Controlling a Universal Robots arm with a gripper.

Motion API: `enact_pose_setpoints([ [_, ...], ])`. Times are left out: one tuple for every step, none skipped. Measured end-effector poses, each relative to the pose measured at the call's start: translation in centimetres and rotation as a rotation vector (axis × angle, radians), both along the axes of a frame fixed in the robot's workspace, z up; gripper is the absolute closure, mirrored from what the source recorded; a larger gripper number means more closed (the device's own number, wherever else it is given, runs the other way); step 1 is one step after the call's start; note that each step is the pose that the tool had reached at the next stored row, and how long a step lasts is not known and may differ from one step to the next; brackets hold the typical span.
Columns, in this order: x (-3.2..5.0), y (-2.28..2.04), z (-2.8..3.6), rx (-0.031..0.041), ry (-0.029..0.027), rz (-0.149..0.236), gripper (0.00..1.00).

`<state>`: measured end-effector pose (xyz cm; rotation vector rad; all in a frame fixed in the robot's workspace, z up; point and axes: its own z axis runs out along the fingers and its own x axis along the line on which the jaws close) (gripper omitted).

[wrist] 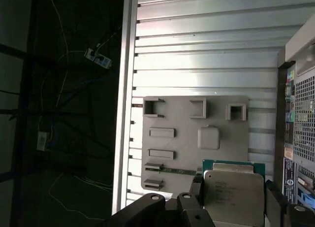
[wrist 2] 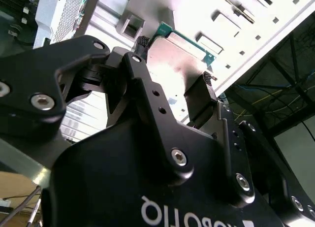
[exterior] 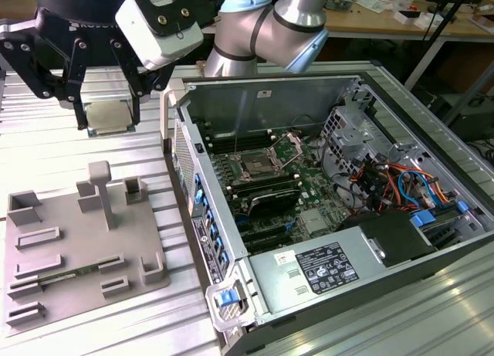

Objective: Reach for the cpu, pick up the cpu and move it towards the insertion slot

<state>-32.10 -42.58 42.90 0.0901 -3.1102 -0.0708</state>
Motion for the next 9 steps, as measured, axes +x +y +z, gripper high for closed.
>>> enact_pose_setpoints([
  [0.26,0.00,0.01,-0.0001,0.0001,0.000,0.45],
  [0.47,0.00,0.00,-0.0002,0.0000,0.000,0.45],
  [0.57,0.00,0.00,-0.0002,0.0000,0.000,0.45],
  [0.66,0.00,0.00,0.0000,0.0001,0.000,0.45],
  [0.78,0.00,0.00,0.0000,0.0000,0.000,0.45],
  [0.88,0.00,0.01,-0.0001,0.0001,0.000,0.45],
  [0.98,0.00,0.00,-0.0001,0.0000,0.000,0.45],
  [1.07,0.00,0.01,-0.0001,0.0001,0.000,0.45],
  [1.24,0.00,0.00,-0.0001,0.0000,0.000,0.45],
])
